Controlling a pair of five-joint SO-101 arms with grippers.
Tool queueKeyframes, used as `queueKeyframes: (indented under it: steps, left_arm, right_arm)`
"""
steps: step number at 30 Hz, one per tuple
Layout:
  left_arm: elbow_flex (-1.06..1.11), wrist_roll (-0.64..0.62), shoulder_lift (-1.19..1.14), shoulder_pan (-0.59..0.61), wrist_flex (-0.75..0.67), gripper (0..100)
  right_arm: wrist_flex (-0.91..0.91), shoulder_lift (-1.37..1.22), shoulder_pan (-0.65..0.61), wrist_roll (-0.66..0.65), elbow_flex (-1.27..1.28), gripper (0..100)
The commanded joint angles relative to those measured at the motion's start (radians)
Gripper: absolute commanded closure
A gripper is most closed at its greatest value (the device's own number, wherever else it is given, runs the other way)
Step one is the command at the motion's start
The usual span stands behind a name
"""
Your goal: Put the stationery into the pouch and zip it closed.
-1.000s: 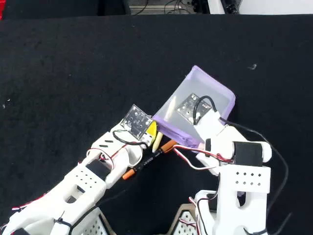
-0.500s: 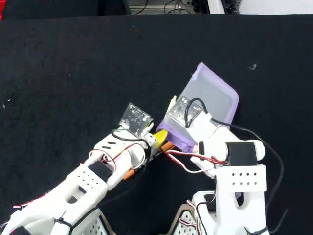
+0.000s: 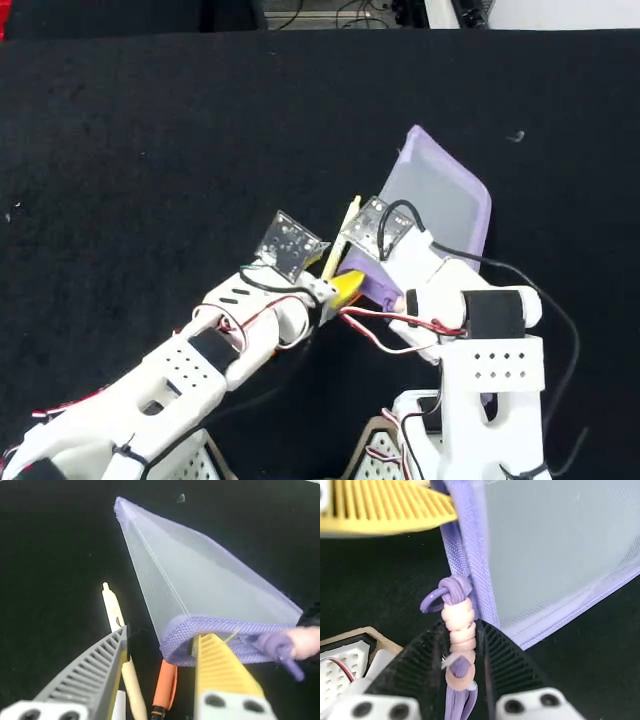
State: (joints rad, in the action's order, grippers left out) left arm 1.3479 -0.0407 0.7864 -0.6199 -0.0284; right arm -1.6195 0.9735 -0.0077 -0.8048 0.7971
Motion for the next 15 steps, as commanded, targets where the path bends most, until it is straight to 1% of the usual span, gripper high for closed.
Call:
queueKeyframes:
  steps: [1, 5, 9, 15]
  left_arm:
    - [-0.079, 0.041, -0.052, -0.012, -0.057, 78]
    - [-0.131, 0.041, -0.227, -0.012, -0.157, 79]
    - [-0.239, 0.043, -0.399, -0.012, -0.212, 83]
    - [-0.372, 0.043, -0.499, -0.027, -0.244, 83]
  right_arm:
    - [-0.006, 0.018, -0.014, 0.012, -0.019, 98.8]
    - [-0.006, 0.018, -0.014, 0.012, -0.019, 98.8]
    - [-0.006, 0.018, -0.014, 0.012, -0.019, 98.8]
    - [-0.006, 0.018, -0.014, 0.011, -0.019, 98.8]
